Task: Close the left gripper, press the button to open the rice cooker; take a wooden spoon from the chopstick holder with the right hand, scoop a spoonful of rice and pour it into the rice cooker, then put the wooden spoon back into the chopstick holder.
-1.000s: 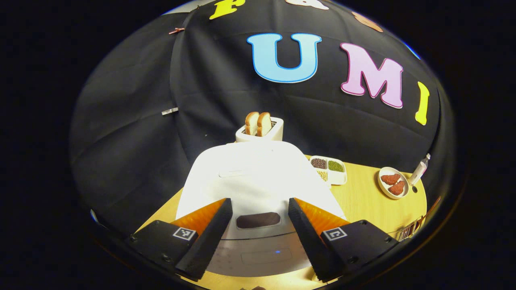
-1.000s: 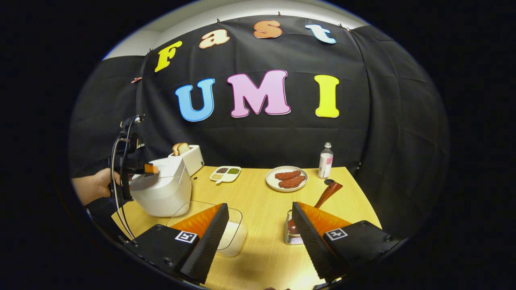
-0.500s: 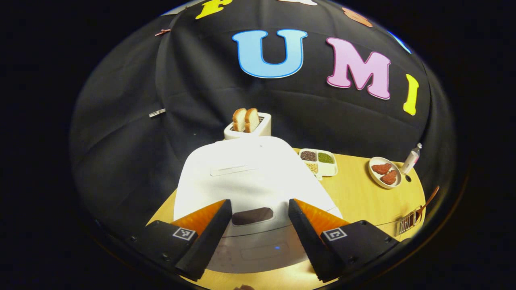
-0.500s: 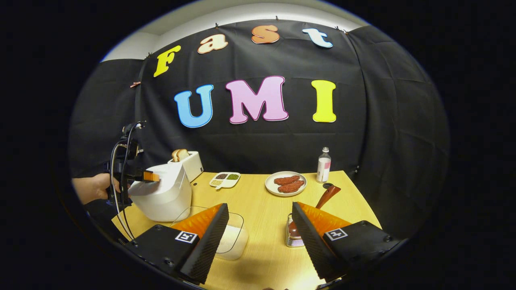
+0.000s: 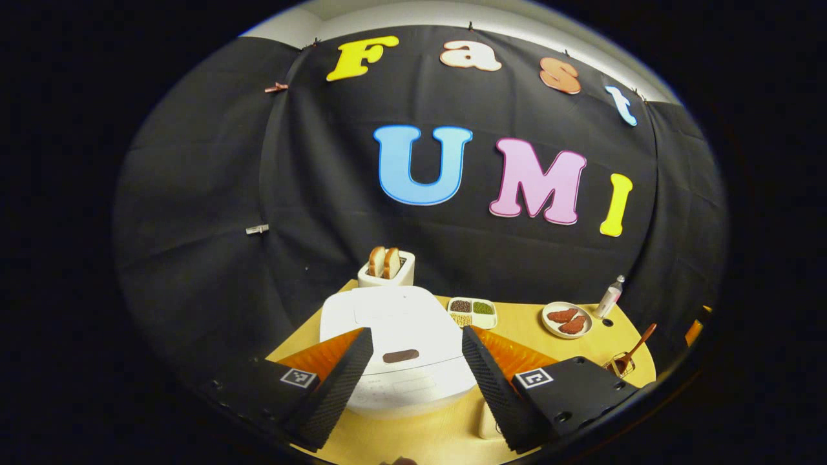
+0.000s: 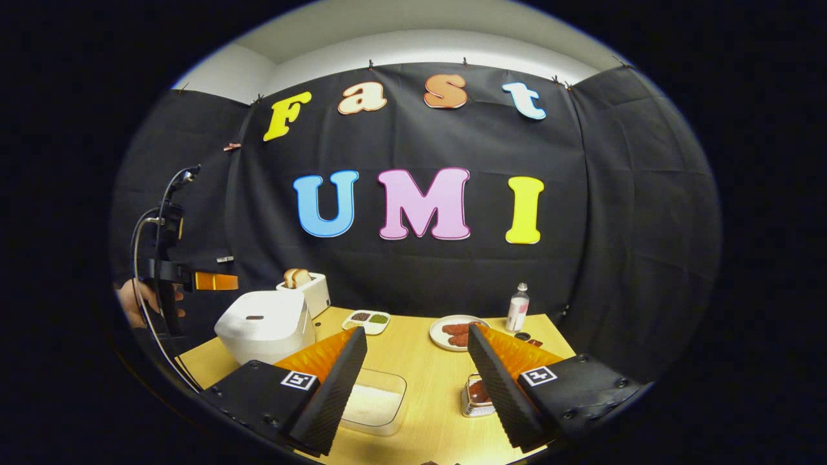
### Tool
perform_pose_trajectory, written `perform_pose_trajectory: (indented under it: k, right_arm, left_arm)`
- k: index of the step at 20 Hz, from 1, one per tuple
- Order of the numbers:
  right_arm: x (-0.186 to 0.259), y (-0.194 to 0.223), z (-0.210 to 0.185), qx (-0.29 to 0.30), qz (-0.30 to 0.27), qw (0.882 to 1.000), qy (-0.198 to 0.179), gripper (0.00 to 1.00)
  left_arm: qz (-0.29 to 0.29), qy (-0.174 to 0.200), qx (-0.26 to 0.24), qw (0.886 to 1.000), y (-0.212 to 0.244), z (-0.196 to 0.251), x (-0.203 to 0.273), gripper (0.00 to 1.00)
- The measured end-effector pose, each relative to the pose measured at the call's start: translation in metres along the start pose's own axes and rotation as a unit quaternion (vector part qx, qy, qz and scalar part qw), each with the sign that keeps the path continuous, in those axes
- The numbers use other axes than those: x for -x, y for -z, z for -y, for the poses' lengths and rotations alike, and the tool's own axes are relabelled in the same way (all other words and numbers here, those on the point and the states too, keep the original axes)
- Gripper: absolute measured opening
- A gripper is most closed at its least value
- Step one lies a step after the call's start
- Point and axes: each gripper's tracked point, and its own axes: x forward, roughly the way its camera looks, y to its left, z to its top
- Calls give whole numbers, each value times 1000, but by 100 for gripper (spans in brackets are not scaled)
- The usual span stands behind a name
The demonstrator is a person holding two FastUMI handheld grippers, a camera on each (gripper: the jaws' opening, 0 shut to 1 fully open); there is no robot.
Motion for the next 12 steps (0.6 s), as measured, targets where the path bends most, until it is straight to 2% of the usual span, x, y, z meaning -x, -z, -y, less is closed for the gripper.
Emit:
perform_pose_trajectory:
  k: [6, 10, 12]
  right_arm:
    - [37, -21, -19, -2, 32, 999, 24, 98]
    - [60, -12, -9, -8, 21, 998, 64, 98]
    - [73, -7, 2, -15, 10, 996, 92, 98]
  left_arm:
    - [65, 40, -18, 997, -19, 0, 95, 96]
    - [66, 65, 12, 996, -6, 8, 136, 95]
    - [69, 66, 5, 995, 0, 5, 148, 96]
